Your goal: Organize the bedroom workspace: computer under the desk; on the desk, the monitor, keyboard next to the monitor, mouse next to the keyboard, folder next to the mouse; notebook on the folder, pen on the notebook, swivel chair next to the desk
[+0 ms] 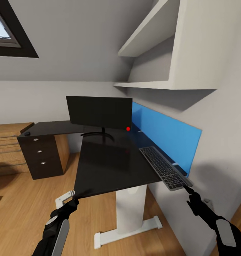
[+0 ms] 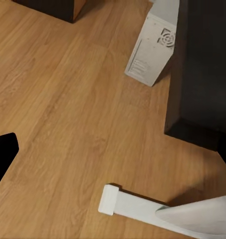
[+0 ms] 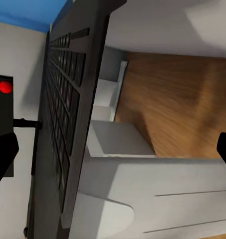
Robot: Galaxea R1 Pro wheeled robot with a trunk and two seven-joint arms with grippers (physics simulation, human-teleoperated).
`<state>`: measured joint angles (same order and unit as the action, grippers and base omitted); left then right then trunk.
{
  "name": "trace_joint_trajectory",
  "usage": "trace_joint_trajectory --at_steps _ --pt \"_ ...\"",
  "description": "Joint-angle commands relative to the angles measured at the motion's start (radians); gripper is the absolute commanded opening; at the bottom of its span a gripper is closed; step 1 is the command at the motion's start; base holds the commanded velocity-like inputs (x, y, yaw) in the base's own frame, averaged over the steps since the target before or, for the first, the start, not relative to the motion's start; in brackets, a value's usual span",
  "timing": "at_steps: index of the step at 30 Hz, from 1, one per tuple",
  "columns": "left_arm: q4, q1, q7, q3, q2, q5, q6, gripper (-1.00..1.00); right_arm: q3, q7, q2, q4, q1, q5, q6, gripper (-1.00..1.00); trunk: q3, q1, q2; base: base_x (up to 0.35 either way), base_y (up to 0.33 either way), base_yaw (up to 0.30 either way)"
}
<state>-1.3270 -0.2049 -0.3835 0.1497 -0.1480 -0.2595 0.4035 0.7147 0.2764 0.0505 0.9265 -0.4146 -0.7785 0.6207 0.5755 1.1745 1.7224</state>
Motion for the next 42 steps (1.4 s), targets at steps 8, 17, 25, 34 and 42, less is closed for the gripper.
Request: trace_joint_trajectory --at_steps 8,17,25,34,42 --pt "0.0 -0.001 -0.006 -0.01 0.0 -0.01 0.003 1.0 0.003 0.003 0.0 0.0 -0.001 -0.001 0.007 1.0 0.001 0.0 0.001 0.11 0.088 0.0" --pt "0.0 -0.001 -0.006 -0.014 0.0 -0.01 0.003 1.0 0.003 0.002 0.0 0.0 -0.001 -0.001 0.007 1.0 0.001 0.0 0.001 0.013 0.01 0.0" --pt "0.0 -0.001 -0.006 -0.015 0.0 -0.01 0.002 1.0 0.003 0.003 0.0 0.0 -0.001 -0.001 0.007 1.0 0.001 0.0 0.001 0.045 0.011 0.0" --pt "0.0 -0.001 -0.006 -0.015 0.0 -0.01 0.002 1.0 0.003 0.003 0.0 0.0 -0.001 -0.001 0.007 1.0 0.001 0.0 0.001 0.179 0.067 0.0" --pt "0.0 -0.001 -0.006 -0.015 0.0 -0.01 0.004 1.0 0.003 0.003 0.0 0.0 -0.001 -0.001 0.007 1.0 0.001 0.0 0.001 0.02 0.007 0.0"
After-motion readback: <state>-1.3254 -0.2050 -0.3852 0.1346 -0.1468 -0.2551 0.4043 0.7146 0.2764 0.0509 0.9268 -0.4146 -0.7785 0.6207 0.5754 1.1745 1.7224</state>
